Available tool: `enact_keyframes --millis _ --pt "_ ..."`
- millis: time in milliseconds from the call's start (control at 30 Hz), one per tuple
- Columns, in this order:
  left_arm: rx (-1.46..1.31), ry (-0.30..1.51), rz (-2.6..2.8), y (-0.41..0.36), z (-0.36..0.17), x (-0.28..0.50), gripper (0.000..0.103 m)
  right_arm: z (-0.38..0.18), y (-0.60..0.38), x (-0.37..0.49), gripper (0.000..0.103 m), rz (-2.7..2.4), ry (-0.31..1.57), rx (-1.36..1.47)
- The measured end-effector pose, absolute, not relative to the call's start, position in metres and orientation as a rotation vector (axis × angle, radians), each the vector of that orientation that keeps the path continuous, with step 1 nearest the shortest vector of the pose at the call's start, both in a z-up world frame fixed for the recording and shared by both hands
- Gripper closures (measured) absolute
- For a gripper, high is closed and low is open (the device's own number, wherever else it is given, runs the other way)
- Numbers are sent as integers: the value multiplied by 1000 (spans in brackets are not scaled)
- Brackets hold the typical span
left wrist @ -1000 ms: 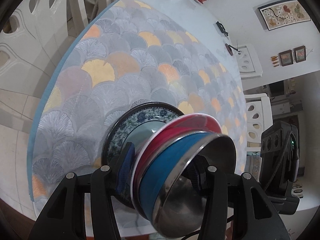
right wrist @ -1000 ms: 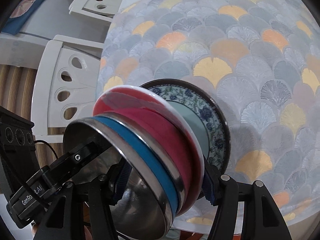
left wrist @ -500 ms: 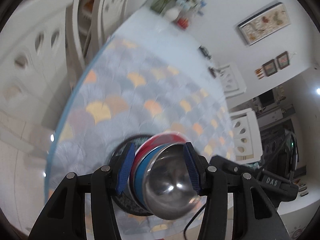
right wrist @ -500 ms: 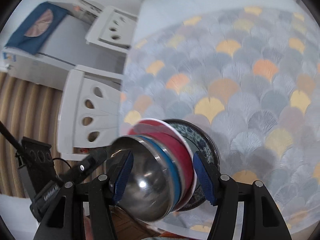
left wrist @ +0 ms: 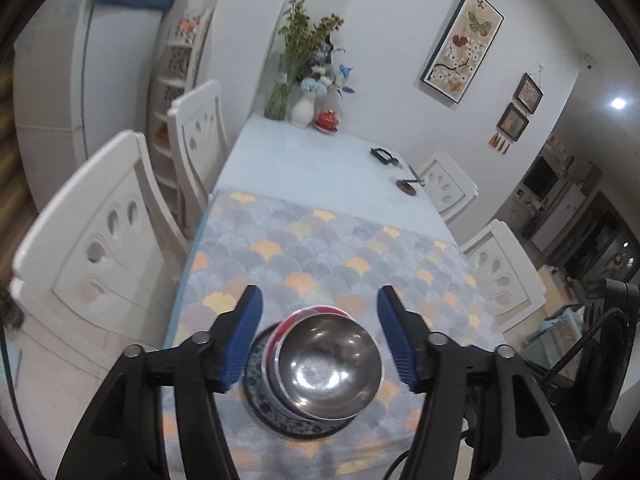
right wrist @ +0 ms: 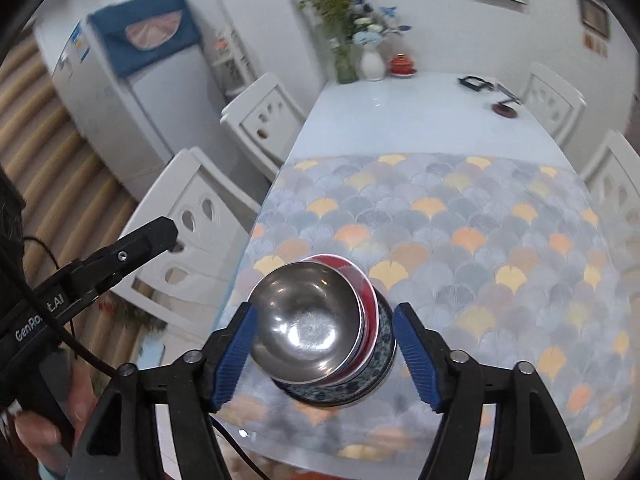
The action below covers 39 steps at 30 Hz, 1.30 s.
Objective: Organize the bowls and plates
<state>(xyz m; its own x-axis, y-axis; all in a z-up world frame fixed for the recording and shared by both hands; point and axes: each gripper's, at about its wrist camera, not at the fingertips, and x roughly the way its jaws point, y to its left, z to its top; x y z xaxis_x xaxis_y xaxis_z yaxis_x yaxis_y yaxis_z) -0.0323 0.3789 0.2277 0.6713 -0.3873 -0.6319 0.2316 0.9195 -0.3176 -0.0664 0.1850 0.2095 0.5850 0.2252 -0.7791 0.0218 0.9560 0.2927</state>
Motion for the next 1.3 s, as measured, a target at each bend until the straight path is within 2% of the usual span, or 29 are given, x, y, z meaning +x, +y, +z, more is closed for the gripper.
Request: enact_keyframes --millis 167,500,633,800,1300 --pt "-215 755 -321 386 224 -40 39 206 187 -73 26 60 967 243" --pt "-165 768 -293 388 218 -53 39 204 196 -81 26 3 959 194" --pt "-106 765 -282 380 215 -58 33 210 206 -85 22 -45 926 103" --pt "-102 805 -260 383 207 -55 33 206 208 -85 22 -91 935 49" --pt "-51 863 -292 371 195 -55 33 187 201 -82 22 -127 1020 81"
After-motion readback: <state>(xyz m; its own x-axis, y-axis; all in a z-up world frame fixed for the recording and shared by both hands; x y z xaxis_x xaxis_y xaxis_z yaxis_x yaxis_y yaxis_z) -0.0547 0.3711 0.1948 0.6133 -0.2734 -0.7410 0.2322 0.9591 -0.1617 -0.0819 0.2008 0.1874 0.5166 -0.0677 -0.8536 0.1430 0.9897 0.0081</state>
